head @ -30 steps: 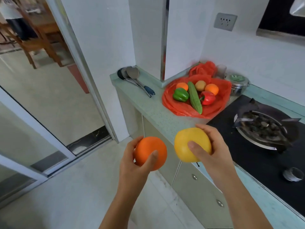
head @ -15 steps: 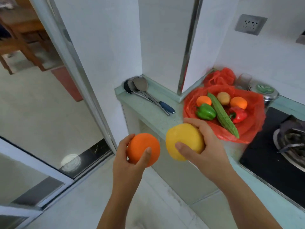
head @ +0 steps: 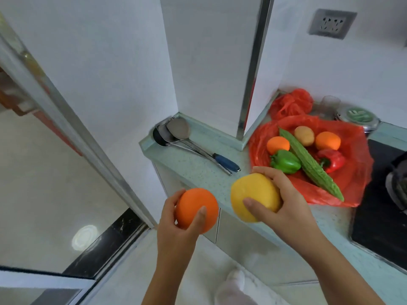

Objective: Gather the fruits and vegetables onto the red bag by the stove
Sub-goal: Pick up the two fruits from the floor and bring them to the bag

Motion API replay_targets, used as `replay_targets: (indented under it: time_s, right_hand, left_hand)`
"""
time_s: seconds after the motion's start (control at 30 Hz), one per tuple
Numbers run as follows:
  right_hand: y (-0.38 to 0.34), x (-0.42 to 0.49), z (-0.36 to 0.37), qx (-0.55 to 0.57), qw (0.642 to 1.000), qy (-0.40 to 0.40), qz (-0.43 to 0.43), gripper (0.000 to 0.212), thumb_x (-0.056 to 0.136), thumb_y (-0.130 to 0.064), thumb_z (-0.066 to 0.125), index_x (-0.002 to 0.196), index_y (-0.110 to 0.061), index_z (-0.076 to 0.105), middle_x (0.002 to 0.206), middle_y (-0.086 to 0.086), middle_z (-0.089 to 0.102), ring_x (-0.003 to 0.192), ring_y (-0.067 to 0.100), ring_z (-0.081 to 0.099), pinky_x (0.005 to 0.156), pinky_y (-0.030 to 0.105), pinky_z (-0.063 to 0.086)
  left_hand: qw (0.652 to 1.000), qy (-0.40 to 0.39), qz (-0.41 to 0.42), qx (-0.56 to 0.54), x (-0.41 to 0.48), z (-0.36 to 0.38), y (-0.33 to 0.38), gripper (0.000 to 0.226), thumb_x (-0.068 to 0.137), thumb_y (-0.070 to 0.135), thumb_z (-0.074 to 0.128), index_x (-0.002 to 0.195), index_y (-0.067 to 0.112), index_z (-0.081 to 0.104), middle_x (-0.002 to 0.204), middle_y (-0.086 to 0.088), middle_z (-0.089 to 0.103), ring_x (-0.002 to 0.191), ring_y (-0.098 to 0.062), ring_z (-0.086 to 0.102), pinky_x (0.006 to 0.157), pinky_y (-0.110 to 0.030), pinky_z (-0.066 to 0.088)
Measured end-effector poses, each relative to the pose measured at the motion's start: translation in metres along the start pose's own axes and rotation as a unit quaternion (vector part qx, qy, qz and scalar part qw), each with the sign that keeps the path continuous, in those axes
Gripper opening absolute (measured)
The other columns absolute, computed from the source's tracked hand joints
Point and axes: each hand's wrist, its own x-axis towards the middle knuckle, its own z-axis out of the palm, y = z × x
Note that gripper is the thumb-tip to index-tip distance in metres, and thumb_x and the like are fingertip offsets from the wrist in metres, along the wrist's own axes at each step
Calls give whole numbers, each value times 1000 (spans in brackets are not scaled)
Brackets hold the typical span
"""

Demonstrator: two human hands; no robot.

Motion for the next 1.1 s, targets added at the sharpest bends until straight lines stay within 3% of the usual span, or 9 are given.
replay_targets:
  time_s: [0.2, 0.37, 0.5, 0.6, 0.67, 0.77, 0.87, 0.97, 1.1]
  right_hand:
    - [23, 60, -28, 21, 998, 53, 0, 56, 56, -60, 59, 109, -45, 45, 108, -27, 49, 97, -10, 47, 69, 4, 40]
    - [44, 120, -77, 21, 990, 136, -21, 52, 61, -54, 60, 110, -41, 47, 110, -26, 52, 100, -6, 51, 78, 4, 37]
    - [74, 141, -108, 34, 981, 189, 11, 60, 62, -53, 60, 114, -27, 51, 115, -13, 56, 104, -4, 50, 82, 5, 37]
    - [101, 145, -130, 34, 971, 229, 59, 53, 58, -56, 59, 109, -42, 49, 112, -23, 56, 103, -7, 49, 79, 5, 37]
    - [122, 145, -145, 25, 961, 256, 101, 52, 56, -60, 59, 105, -49, 46, 110, -23, 54, 101, -2, 51, 78, 13, 41]
    - [153, 141, -159, 7, 947, 284, 147, 54, 63, -55, 69, 110, -44, 46, 112, -19, 47, 100, 5, 50, 77, 28, 46]
    - [179, 144, -167, -23, 941, 290, 174, 54, 70, -38, 74, 115, -37, 45, 112, -13, 44, 98, 5, 47, 73, 13, 38]
    - [201, 155, -172, -59, 938, 283, 192, 56, 71, -29, 75, 120, -29, 46, 116, -7, 44, 90, -6, 43, 70, 1, 36]
    - [222, 170, -175, -73, 940, 269, 198, 59, 71, -31, 75, 122, -30, 44, 116, -11, 40, 91, -6, 41, 71, 0, 34]
  left_hand:
    - [998, -58, 32, 9, 66, 57, 9, 59, 52, 61, 60, 108, 47, 50, 111, 26, 49, 93, 6, 54, 68, -20, 48]
    - [987, -131, 85, 36, 128, 132, 36, 54, 53, 61, 59, 105, 47, 49, 112, 26, 49, 96, 10, 51, 68, -11, 45]
    - [966, -211, 135, 59, 162, 188, 47, 58, 59, 60, 62, 113, 45, 47, 117, 24, 48, 101, 7, 51, 76, -15, 48]
    - [959, -238, 137, 62, 181, 227, 45, 58, 59, 60, 62, 113, 46, 47, 116, 26, 48, 102, 4, 52, 81, -24, 49]
    - [950, -257, 159, 78, 191, 253, 40, 54, 60, 60, 62, 111, 49, 45, 117, 24, 48, 105, 6, 50, 84, -20, 46]
    - [933, -291, 187, 95, 199, 288, 34, 51, 66, 53, 65, 110, 50, 41, 117, 25, 46, 108, 13, 43, 82, -4, 37]
    - [922, -309, 204, 113, 204, 316, 25, 52, 66, 54, 64, 112, 47, 41, 117, 24, 46, 108, 14, 42, 81, 0, 33]
    - [913, -328, 208, 125, 211, 338, 17, 54, 65, 56, 61, 113, 46, 40, 117, 23, 46, 108, 15, 41, 83, 1, 30]
    - [906, -345, 200, 141, 223, 362, 5, 56, 69, 45, 70, 115, 43, 39, 116, 25, 42, 107, 11, 43, 83, -4, 33]
